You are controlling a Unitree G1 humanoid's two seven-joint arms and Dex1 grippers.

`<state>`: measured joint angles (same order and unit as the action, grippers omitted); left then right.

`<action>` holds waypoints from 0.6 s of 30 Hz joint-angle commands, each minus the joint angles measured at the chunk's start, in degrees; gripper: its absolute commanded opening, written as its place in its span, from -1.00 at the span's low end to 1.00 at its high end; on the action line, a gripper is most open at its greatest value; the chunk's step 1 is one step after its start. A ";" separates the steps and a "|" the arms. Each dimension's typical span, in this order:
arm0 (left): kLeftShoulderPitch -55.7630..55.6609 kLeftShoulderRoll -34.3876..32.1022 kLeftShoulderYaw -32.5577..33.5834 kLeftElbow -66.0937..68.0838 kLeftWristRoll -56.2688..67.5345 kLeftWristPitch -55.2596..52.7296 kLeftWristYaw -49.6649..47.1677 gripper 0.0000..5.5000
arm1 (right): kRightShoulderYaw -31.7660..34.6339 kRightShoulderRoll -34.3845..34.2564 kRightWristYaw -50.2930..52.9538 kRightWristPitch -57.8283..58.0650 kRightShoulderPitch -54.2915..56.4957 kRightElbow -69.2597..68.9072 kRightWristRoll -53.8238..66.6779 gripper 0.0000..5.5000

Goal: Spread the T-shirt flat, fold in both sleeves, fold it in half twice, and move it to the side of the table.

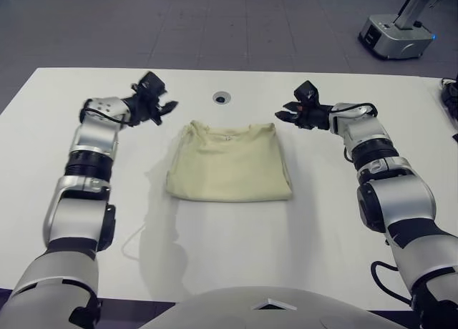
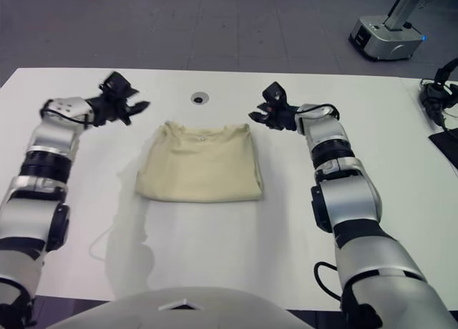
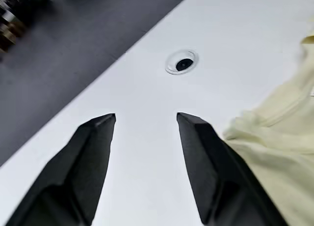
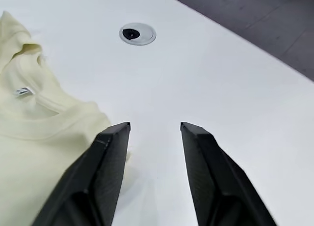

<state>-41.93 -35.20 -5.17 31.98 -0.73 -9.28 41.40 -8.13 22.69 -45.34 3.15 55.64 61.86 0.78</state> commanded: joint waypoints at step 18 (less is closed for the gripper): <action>28.64 -12.21 -13.24 -46.84 -16.52 -13.59 5.40 0.96 | -18.27 1.06 8.72 -28.19 -0.32 6.80 -27.43 0.96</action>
<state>-12.54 -48.03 -17.13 -16.83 -15.72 -23.54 47.13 -24.55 22.90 -35.72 -23.93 55.69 67.59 -24.29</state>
